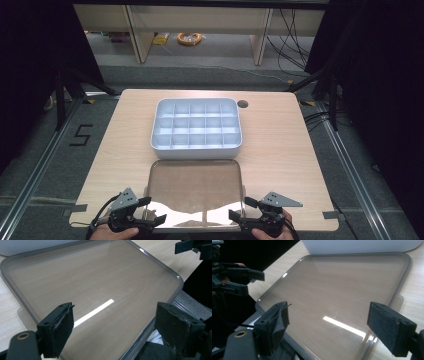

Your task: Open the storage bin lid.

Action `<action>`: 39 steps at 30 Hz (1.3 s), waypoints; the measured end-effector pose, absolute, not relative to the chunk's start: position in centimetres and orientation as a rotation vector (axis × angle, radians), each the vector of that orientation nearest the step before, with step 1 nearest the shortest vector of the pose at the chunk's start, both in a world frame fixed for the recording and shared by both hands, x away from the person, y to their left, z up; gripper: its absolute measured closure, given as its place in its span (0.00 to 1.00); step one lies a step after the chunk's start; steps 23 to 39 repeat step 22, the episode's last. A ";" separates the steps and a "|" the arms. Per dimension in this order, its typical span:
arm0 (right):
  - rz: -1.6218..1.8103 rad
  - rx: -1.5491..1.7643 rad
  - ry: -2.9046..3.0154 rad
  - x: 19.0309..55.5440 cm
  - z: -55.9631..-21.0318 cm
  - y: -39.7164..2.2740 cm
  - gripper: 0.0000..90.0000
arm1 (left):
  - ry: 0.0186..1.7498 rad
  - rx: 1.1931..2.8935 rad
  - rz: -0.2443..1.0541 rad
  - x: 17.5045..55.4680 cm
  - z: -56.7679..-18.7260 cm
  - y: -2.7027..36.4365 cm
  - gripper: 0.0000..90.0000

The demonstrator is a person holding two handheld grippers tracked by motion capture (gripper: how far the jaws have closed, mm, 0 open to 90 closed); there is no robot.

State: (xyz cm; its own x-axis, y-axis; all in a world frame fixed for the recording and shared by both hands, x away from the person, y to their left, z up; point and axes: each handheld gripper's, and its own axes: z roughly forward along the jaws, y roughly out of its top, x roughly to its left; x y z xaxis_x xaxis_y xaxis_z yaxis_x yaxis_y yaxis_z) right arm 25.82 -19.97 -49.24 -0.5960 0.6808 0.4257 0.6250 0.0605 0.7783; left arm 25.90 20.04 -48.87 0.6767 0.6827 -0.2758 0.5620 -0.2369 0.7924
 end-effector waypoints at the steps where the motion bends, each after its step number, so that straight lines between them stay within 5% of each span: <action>1: 1.572 1.366 2.251 25.9 -49.3 -20.0 0.21 | 0.975 1.922 0.163 25.8 -48.8 20.0 0.17; 39: 1.551 1.339 2.277 25.3 -49.3 -20.1 0.21 | 0.991 1.908 0.157 26.0 -49.1 20.5 0.17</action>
